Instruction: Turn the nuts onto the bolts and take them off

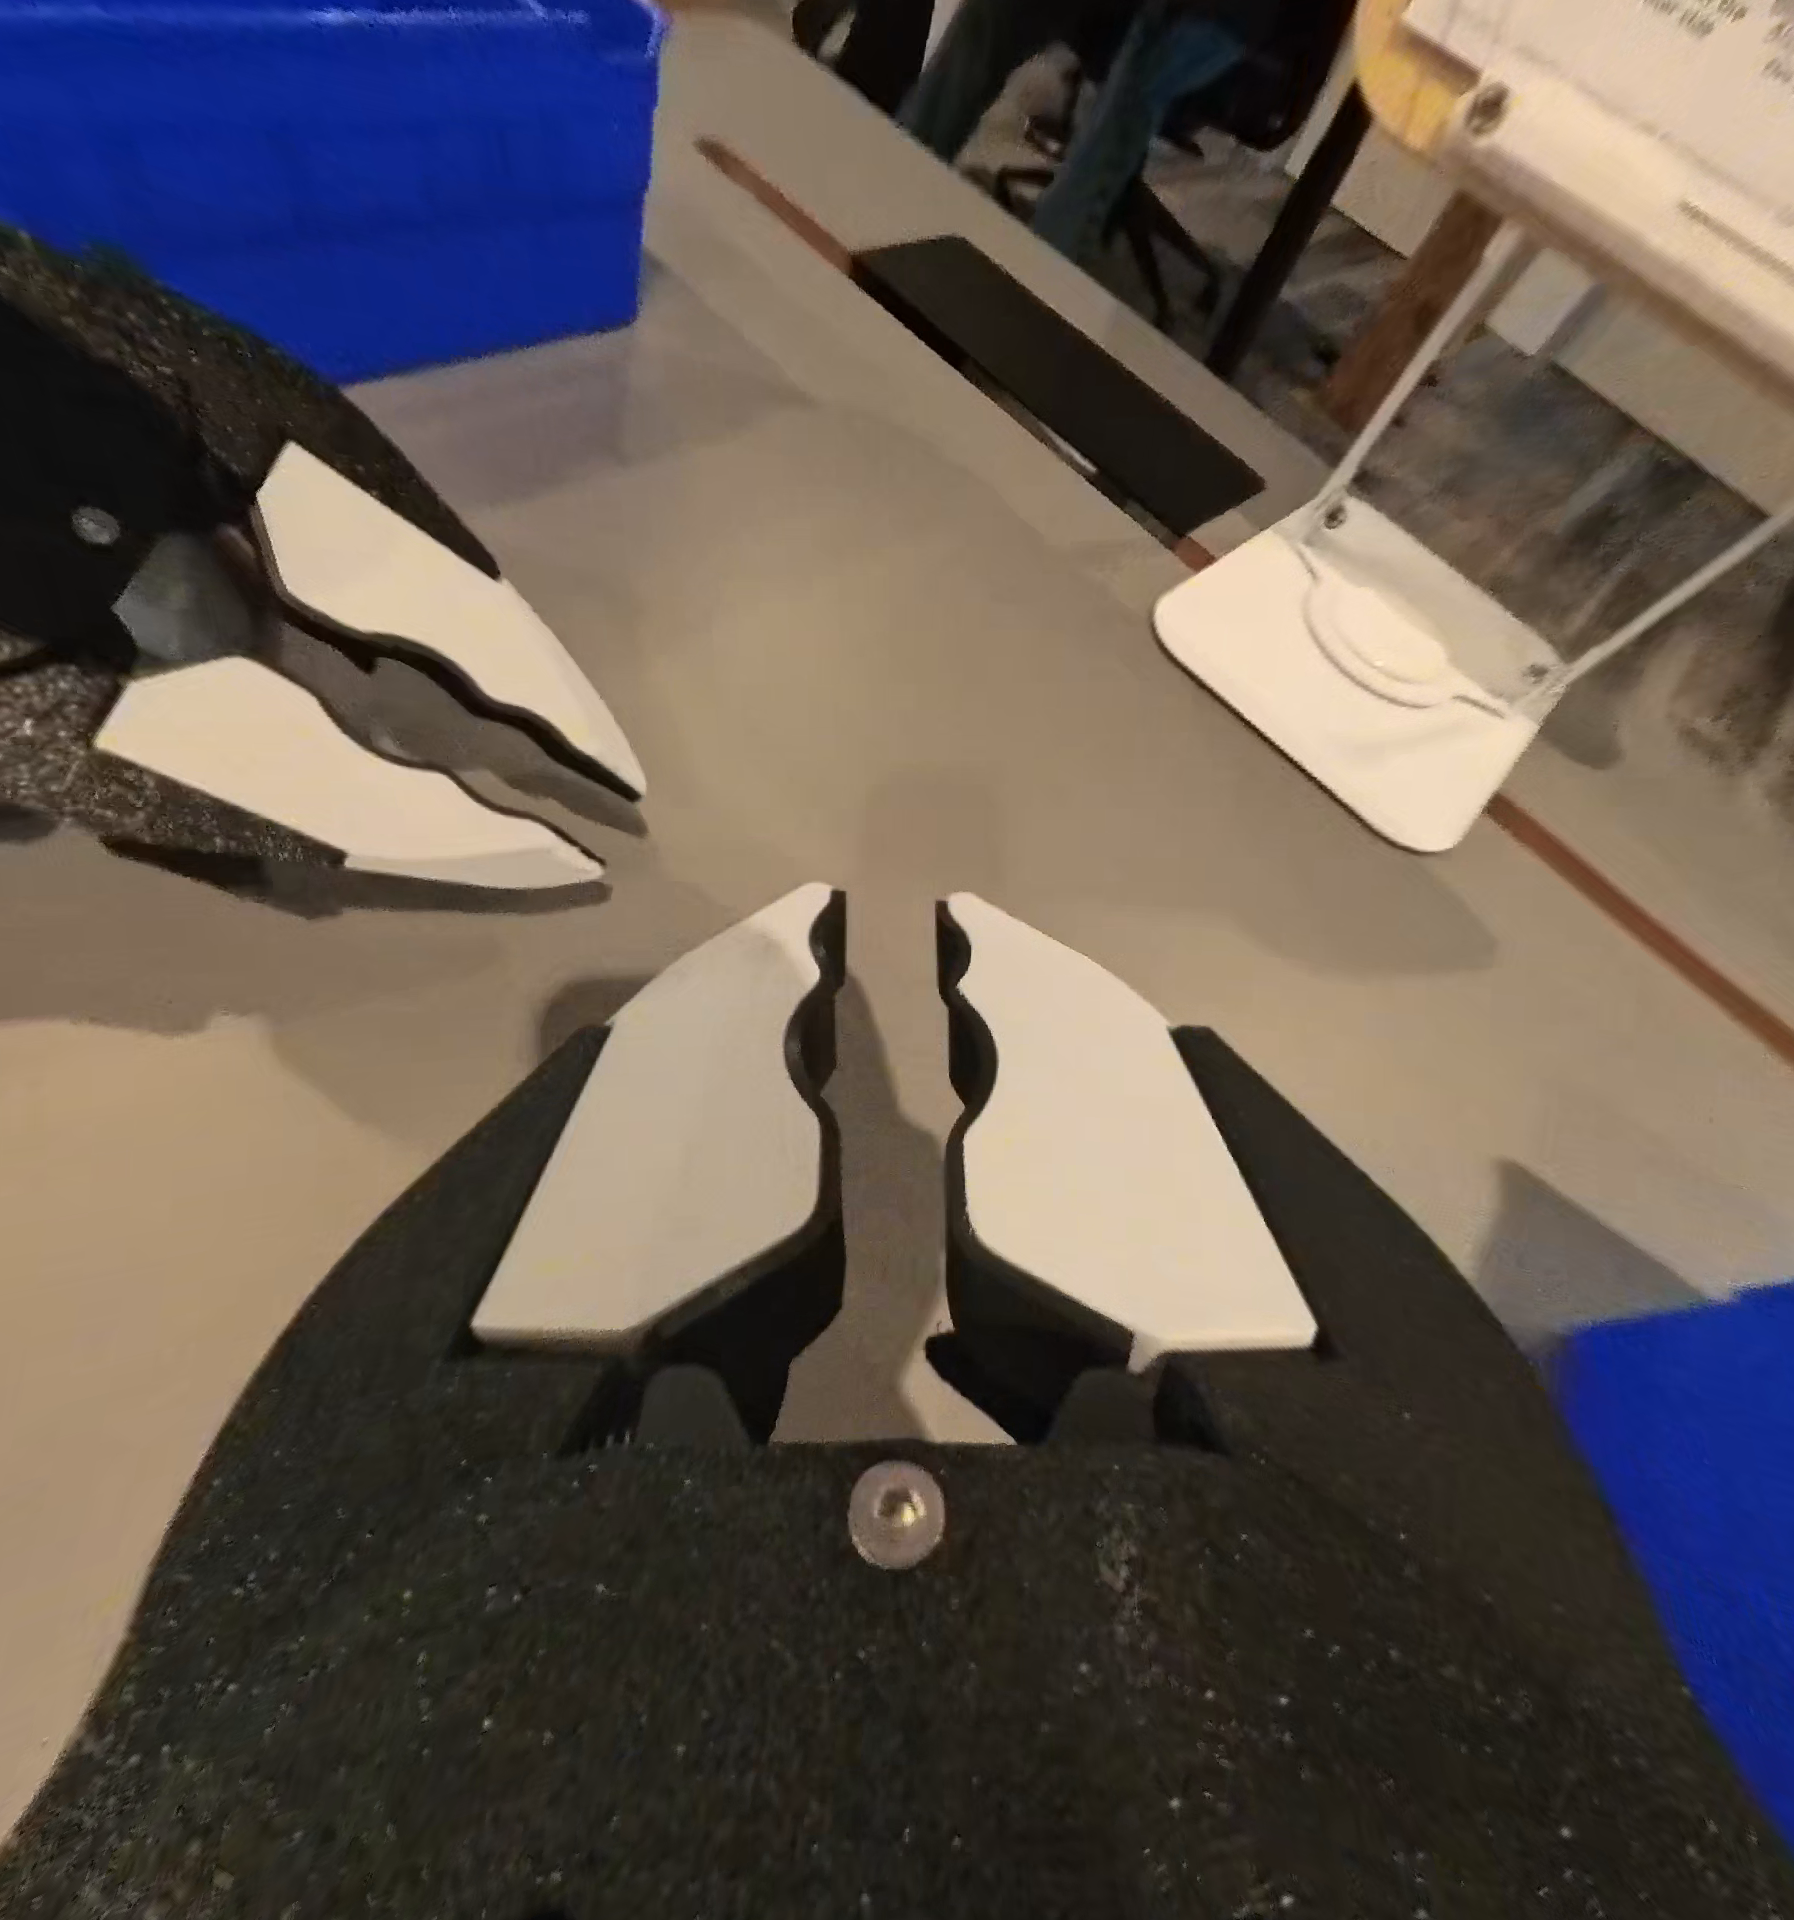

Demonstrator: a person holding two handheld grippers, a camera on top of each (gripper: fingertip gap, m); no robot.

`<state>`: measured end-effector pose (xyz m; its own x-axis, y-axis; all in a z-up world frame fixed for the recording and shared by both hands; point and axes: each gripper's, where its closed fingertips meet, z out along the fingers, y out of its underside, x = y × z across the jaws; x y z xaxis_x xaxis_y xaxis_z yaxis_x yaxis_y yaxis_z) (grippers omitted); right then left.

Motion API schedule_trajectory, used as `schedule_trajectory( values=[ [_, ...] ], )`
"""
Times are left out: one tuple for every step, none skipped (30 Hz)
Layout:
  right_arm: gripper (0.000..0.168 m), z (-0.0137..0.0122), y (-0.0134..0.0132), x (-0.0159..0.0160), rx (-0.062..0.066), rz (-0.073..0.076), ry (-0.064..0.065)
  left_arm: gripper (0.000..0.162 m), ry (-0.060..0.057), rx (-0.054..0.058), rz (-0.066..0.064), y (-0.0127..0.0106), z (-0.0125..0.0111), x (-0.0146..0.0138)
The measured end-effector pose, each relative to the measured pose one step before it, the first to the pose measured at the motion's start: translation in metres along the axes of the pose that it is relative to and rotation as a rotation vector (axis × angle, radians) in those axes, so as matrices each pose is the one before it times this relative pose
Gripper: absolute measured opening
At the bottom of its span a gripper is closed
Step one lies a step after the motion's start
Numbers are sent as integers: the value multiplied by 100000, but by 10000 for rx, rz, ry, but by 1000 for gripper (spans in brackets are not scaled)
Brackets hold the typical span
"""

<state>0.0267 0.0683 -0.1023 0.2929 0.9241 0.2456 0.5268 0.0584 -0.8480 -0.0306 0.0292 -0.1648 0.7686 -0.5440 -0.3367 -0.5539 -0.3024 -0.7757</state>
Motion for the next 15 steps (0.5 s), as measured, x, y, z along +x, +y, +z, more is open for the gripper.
schedule_trajectory(
  values=[
    [16,872,305,-243,294,303,134,18,-90,-3,-154,145,-11,-318],
    [16,629,359,-61,377,252,276,18,-84,-9,-133,179,13,-290],
    [16,378,528,-223,247,210,154,20,-125,6,-124,136,21,-327],
    [16,141,493,-527,-25,106,-152,21,-156,36,-109,75,12,-341],
    [15,-51,84,-374,40,-97,-105,22,-188,68,-102,5,-2,-356],
    [13,-140,-106,-10,224,-228,143,22,-198,84,-84,-39,1,-345],
    [11,-77,-58,7,199,-253,116,23,-168,60,-47,-33,2,-267],
    [11,18,12,-26,78,-160,41,24,-171,28,-11,-4,10,-253],
    [11,74,-30,-104,75,-56,-45,24,-171,15,22,13,12,-232],
    [13,51,-212,-135,190,17,-86,24,-154,21,33,12,15,-202],
    [14,-35,-280,-161,216,101,-116,24,-138,25,29,23,11,-179],
    [14,-104,-315,-118,227,130,-110,24,-142,21,18,50,22,-190],
    [14,-178,-356,25,259,98,-21,24,-152,30,12,64,48,-224],
    [14,-240,-368,146,247,42,49,24,-151,30,8,97,59,-248],
    [14,-239,-329,222,201,29,74,24,-145,11,-3,125,46,-290]
  ],
)
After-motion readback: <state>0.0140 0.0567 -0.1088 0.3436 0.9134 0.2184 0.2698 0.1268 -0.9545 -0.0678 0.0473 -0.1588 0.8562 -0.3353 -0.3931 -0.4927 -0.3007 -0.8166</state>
